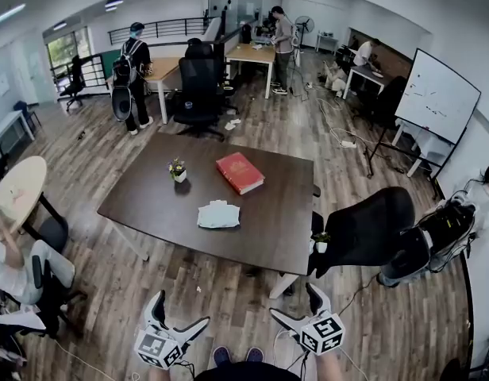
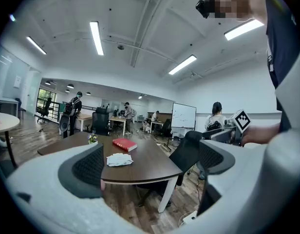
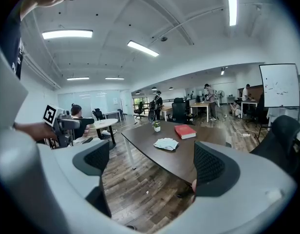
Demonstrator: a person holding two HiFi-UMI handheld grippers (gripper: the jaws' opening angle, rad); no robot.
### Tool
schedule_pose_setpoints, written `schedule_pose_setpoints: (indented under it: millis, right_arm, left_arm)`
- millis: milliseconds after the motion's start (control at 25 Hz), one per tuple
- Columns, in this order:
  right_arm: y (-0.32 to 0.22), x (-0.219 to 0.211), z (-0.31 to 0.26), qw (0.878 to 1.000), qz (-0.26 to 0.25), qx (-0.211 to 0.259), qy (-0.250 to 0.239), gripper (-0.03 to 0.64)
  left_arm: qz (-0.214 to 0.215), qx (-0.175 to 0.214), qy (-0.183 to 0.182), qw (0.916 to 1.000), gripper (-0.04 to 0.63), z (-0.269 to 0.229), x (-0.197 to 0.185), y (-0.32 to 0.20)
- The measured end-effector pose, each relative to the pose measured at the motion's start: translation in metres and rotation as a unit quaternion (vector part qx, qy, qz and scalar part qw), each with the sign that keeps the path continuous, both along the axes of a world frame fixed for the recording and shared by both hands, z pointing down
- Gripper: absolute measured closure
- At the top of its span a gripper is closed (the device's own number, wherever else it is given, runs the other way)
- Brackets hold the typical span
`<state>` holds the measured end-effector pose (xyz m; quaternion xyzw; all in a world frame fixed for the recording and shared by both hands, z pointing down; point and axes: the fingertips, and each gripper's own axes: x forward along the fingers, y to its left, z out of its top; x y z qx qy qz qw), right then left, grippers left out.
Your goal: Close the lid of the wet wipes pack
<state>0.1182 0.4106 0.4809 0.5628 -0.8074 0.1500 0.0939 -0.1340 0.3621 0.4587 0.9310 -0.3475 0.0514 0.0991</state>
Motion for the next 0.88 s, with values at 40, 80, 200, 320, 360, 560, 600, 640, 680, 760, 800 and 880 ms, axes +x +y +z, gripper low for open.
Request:
schedule_pose_setpoints:
  millis: [40, 80, 200, 320, 360, 560, 600, 640, 680, 760, 800, 880]
  right_arm:
    - [0.000, -0.001, 0.000, 1.000, -0.001, -0.001, 0.001, 0.072]
    - [-0.001, -0.002, 0.000, 1.000, -0.004, -0.001, 0.001, 0.072]
    - [-0.004, -0.006, -0.005, 1.000, -0.006, 0.008, -0.008, 0.072]
    - [-0.008, -0.005, -0.009, 1.000, 0.008, 0.018, -0.020, 0.068]
    - [-0.009, -0.004, -0.009, 1.000, 0.012, 0.020, -0.020, 0.066]
    - [-0.018, -0.008, -0.012, 0.999, 0.028, 0.022, -0.021, 0.060]
    - [-0.020, -0.011, -0.012, 0.999, 0.030, 0.021, -0.023, 0.060]
    - [-0.021, -0.014, -0.012, 0.999, 0.032, 0.020, -0.024, 0.060]
    - [-0.021, -0.017, -0.011, 0.999, 0.033, 0.020, -0.025, 0.060]
    - [-0.021, -0.022, -0.008, 0.999, 0.038, 0.018, -0.023, 0.060]
    - [-0.021, -0.025, -0.006, 0.999, 0.040, 0.018, -0.021, 0.060]
    - [-0.020, -0.032, -0.002, 0.999, 0.046, 0.017, -0.019, 0.061]
  left_arm:
    - [0.001, -0.001, 0.000, 1.0000, -0.003, 0.001, 0.000, -0.001]
    - [0.002, -0.003, 0.001, 1.0000, -0.003, 0.002, 0.000, -0.001]
    - [0.006, -0.004, 0.002, 1.0000, -0.003, 0.003, -0.001, -0.004]
    - [0.010, -0.006, 0.001, 0.9999, -0.002, 0.005, -0.002, -0.007]
    - [0.012, -0.006, 0.002, 0.9999, -0.002, 0.005, -0.002, -0.007]
    - [0.018, -0.004, 0.010, 0.9998, 0.000, 0.003, -0.011, -0.015]
    - [0.020, -0.005, 0.011, 0.9997, 0.000, 0.002, -0.013, -0.018]
    - [0.022, -0.005, 0.012, 0.9997, 0.000, 0.003, -0.016, -0.019]
    - [0.024, -0.004, 0.013, 0.9996, 0.000, 0.004, -0.018, -0.020]
    - [0.029, -0.003, 0.013, 0.9995, 0.000, 0.006, -0.022, -0.022]
    - [0.032, -0.002, 0.012, 0.9994, 0.000, 0.007, -0.025, -0.024]
    - [0.040, -0.002, 0.012, 0.9991, 0.000, 0.010, -0.029, -0.025]
